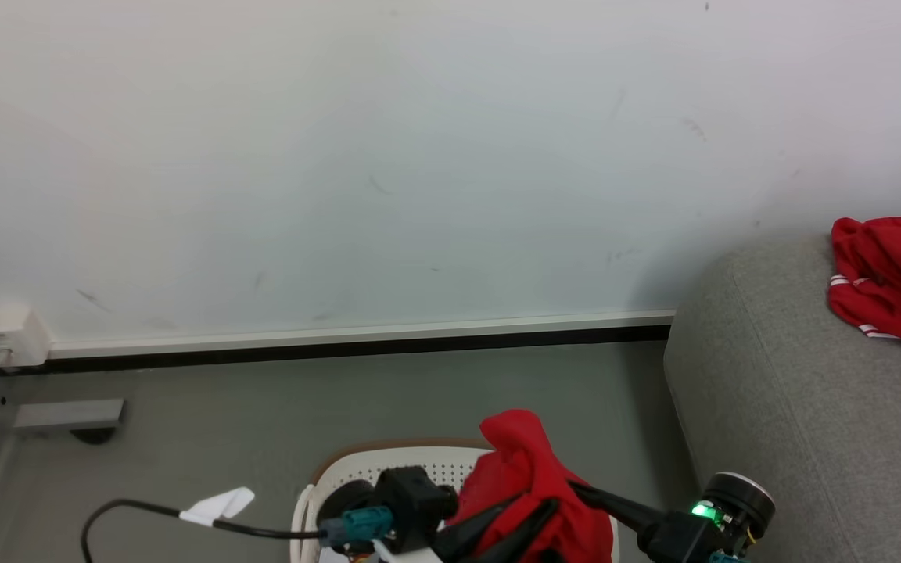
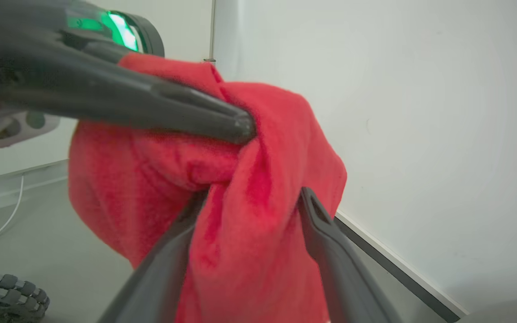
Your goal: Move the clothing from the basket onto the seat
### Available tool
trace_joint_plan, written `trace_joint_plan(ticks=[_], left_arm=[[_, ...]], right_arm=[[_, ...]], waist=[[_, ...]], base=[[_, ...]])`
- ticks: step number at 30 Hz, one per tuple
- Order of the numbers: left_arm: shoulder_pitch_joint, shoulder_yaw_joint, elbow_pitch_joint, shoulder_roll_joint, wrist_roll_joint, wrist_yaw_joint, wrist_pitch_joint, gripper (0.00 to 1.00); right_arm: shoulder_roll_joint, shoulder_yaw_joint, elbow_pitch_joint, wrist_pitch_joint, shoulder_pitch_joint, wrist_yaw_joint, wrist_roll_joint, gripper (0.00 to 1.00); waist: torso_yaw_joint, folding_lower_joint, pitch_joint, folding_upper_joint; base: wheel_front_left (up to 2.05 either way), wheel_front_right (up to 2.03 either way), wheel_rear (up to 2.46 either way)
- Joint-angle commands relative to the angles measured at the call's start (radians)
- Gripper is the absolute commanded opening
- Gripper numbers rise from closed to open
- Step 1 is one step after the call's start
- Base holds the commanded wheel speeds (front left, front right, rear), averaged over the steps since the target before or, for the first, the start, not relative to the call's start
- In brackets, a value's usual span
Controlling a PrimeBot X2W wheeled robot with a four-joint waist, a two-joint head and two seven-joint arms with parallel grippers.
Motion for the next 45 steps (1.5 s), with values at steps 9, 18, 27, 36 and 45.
trace_joint_plan(ticks=[9,18,27,36,45], left_arm=[[-0.017,-0.026,0.009,0.003,-0.031,-0.018,-0.017,0.00],[-0.002,-0.016,0.060,0.018,0.011,0.004,-0.092,1.00],[-0.001,-0.023,0.121,0.000,0.049,0.015,-0.186,1.00],[-0.021,-0.034,0.162,-0.022,0.067,0.027,-0.234,1.00],[-0.096,-0.031,0.164,-0.013,0.095,0.019,-0.234,1.00]], right_arm=[[0.009,0.023,0.013,-0.029,-0.034,-0.003,0.107,0.00],[-0.023,-0.064,0.036,-0.068,0.001,-0.003,0.119,0.00],[-0.047,-0.225,0.023,-0.092,0.068,-0.003,0.082,0.00],[-0.053,-0.387,-0.023,-0.098,0.131,-0.003,0.050,0.00],[0.038,-0.618,-0.008,-0.124,0.115,-0.002,-0.045,0.00]], waist=[[-0.008,0.0000,0.004,-0.0001],[-0.043,0.0000,0.019,-0.0001],[-0.170,0.0000,0.052,-0.0001],[-0.297,0.0000,0.104,-0.0001],[-0.300,0.0000,0.232,-0.0001]], base=[[0.00,0.00,0.00],[0.00,0.00,0.00],[0.00,0.00,0.00],[0.00,0.00,0.00],[0.00,0.00,0.00]])
